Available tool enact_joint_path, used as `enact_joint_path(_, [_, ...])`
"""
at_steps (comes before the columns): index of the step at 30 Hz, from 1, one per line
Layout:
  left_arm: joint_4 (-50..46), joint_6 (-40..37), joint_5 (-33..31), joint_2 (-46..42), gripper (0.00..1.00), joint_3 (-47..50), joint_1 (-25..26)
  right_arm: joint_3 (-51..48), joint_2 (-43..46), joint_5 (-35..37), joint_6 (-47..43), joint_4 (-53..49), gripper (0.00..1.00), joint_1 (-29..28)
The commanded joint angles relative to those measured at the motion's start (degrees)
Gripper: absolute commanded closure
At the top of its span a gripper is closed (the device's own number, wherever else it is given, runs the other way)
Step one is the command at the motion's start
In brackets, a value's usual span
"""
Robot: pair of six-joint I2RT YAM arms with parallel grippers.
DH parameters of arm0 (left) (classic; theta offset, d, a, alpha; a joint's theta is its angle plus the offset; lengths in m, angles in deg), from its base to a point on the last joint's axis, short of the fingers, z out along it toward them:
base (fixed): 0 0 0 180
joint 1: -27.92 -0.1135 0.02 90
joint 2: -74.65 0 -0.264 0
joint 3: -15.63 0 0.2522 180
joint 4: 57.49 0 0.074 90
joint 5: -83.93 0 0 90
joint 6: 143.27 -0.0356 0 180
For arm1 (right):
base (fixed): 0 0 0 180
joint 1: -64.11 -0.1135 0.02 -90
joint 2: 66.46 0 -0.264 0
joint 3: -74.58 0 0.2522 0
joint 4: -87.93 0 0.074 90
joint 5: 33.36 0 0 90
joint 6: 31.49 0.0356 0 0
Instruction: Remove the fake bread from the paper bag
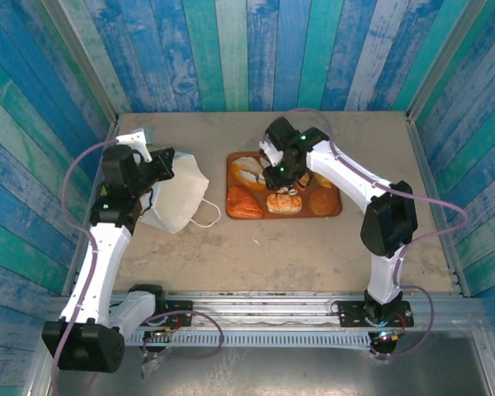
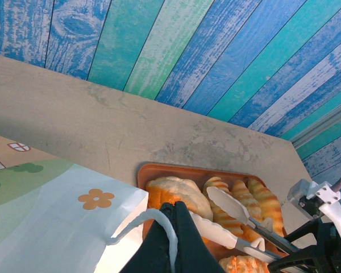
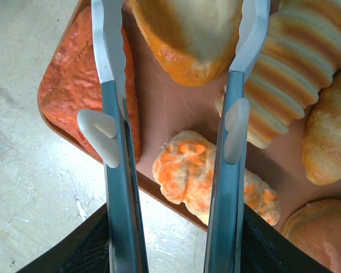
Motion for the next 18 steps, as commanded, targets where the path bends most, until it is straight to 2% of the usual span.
enact_joint_path(1, [1.34,0.09,0.05,-1.17,1.00,-0.76,0.05,0.19,3.90,0.26,0.01,-0.11,0.49,0.06])
enact_joint_path(12, [3.01,0.93,0.74,-0.64,1.00,-0.79,0.05,-3.52,11.71,2.07,1.19,2.13,0.50,0.54])
enact_joint_path(17, [3.11,1.11,0.72,-1.09,1.00,-0.82,0.05,-6.99,17.26,5.08,2.37,4.76,0.51,0.90])
enact_joint_path(18, [2.94,0.94,0.61,-1.34,1.00,-0.93,0.05,-7.83,18.55,5.96,2.71,5.36,0.51,2.72])
